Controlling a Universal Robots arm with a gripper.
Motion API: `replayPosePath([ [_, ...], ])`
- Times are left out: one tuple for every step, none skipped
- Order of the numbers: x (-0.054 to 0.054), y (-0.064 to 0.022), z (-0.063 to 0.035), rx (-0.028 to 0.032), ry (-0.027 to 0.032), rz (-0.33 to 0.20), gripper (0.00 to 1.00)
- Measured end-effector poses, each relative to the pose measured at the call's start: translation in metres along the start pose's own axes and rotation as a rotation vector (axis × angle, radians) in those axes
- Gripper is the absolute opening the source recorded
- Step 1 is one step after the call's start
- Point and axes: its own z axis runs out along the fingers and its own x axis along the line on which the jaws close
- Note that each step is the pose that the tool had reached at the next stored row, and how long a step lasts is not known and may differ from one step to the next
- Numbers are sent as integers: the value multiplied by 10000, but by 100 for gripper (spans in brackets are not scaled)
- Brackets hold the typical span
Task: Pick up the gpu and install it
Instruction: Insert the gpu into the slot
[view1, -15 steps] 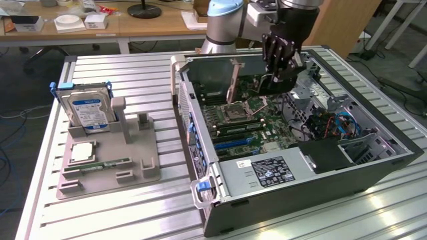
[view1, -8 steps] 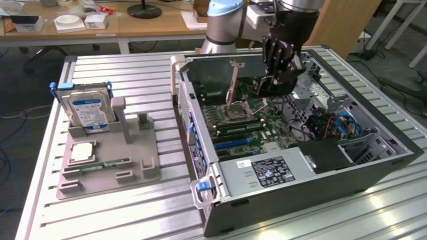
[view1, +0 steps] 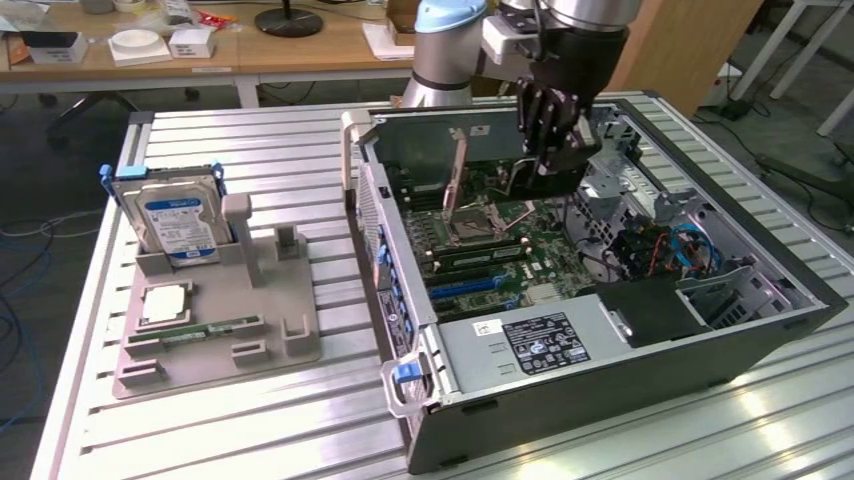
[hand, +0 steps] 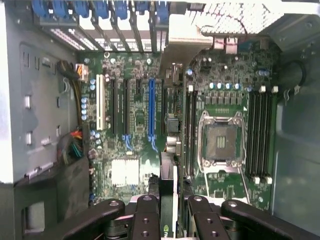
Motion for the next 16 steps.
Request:
replayPosePath([
  [0,28,9,-1,0,0,27],
  [1,45,15,0,1,1,27],
  [7,57,18,-2,3,1,27],
  [19,60,21,-1,2,-1,27],
  [36,62,24,0,1,-1,27],
  [59,62,26,-1,1,-1,27],
  [81,63,28,-1,1,0,27],
  [103,65,31,-1,1,0,27],
  [117,71,36,-1,1,1,27],
  [122,87,45,1,-1,2,27],
  [123,111,56,1,-2,1,27],
  [124,139,67,0,1,0,27],
  [124,167,80,0,1,1,27],
  [125,190,94,-1,1,1,27],
  [128,205,105,-1,1,1,27],
  [137,214,114,-2,3,1,27],
])
